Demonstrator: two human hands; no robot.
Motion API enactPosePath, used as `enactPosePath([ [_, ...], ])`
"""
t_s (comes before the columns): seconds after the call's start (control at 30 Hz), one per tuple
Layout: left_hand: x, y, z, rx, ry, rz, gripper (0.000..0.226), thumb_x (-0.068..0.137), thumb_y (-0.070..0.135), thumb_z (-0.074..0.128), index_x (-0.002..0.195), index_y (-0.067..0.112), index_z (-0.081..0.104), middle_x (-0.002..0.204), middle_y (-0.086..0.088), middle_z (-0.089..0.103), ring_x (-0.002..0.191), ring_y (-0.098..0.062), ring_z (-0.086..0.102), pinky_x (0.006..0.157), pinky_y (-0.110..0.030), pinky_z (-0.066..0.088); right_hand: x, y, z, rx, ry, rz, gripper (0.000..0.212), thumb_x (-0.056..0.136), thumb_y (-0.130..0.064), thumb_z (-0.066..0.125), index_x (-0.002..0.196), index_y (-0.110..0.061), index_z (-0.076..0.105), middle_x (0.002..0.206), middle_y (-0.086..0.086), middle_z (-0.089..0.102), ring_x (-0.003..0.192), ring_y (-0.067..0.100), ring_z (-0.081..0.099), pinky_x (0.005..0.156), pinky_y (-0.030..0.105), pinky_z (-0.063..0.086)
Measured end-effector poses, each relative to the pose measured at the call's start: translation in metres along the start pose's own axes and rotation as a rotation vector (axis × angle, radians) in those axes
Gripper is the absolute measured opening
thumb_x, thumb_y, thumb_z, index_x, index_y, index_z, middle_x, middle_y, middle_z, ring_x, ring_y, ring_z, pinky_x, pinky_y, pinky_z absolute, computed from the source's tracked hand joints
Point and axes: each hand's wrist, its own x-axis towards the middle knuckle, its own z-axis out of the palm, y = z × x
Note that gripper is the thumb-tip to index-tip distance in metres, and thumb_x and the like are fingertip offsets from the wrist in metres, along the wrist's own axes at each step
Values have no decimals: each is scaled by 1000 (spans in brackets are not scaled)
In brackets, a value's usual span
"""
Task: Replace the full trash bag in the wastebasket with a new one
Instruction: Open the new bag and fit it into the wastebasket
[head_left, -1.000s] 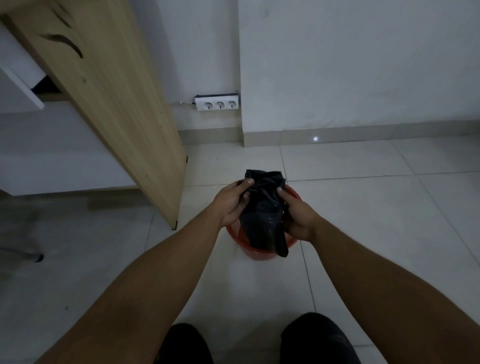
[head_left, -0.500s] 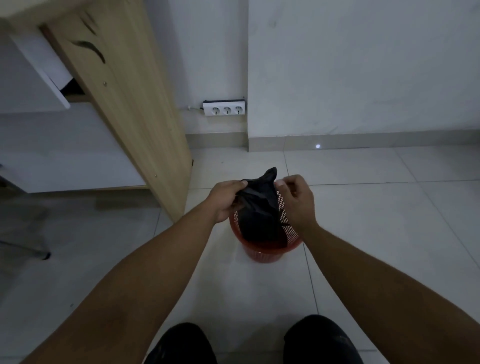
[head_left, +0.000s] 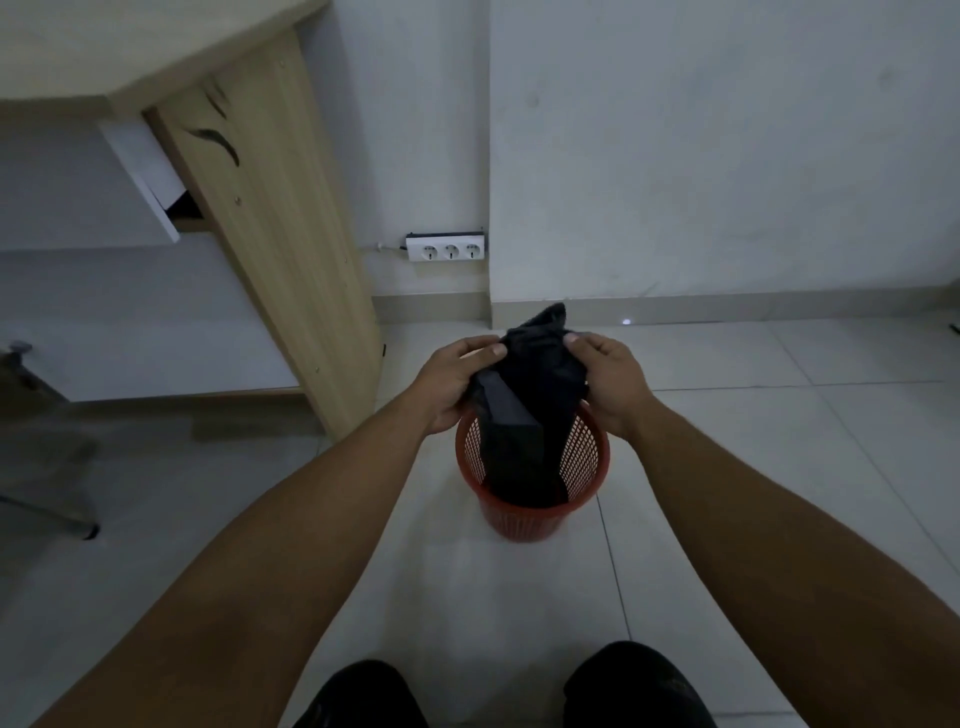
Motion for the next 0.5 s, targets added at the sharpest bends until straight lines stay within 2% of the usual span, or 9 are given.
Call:
enactPosePath([
  [0.03,-3,3,-2,35,-18,-9,33,91,12,72,123,2,67,112,-15,75,97,-24,73,79,-31,60,4,-4,-5,2,92,-23,17,99,-18,62,95,-7,73,94,13,77,87,27,72,73,37,61],
  [0.1,-7,8,-6,101,-33,-27,31,94,13,69,122,1,68,113,-15,75,96,-24,73,78,-31,60,13,-11,-16,-79,301,-84,17,97,-23,64,92,-9,73,93,10,74,88,25,69,82,44,61],
  [0.2,-8,16,-10,161,53,-34,27,94,19,70,114,2,71,107,-15,76,91,-27,73,79,-34,59,18,-24,-26,-316,613,-145,19,95,-29,65,103,-12,63,107,9,66,99,25,64,92,41,55],
  [0.27,-8,18,-10,170,126,-32,28,93,23,71,113,3,72,107,-16,76,94,-31,71,85,-41,57,8,-31,-23,-364,728,-252,28,94,-33,66,107,-11,54,112,7,58,97,20,58,86,33,49],
  [0.3,-9,19,-8,171,145,-33,28,93,24,71,112,4,72,105,-14,76,94,-31,70,84,-41,57,1,-34,-19,-372,754,-353,27,95,-32,65,104,-10,52,105,4,56,90,16,55,80,29,45],
  [0.37,-12,20,-2,164,168,-43,19,95,25,69,104,9,71,94,-8,73,82,-23,68,69,-32,58,-14,-37,-9,-436,687,-480,27,98,-32,61,87,-8,53,80,0,55,70,11,50,69,29,42],
  [0.4,-13,21,1,141,170,-54,15,96,26,66,101,12,69,89,-5,69,76,-19,64,62,-28,56,-20,-38,-4,-466,586,-458,37,99,-35,59,77,-5,55,69,3,56,62,12,50,65,31,42],
  [0.43,-15,20,4,108,169,-67,13,98,25,63,100,13,67,87,-4,66,71,-17,62,57,-26,55,-25,-36,2,-495,449,-362,48,99,-40,57,70,-3,58,64,8,60,58,15,54,62,33,45],
  [0.5,-18,18,10,83,148,-80,13,101,19,58,103,9,65,84,-5,65,66,-16,63,55,-25,56,-39,-30,16,-505,141,-75,60,95,-57,55,76,-3,71,72,11,72,65,22,68,64,36,55],
])
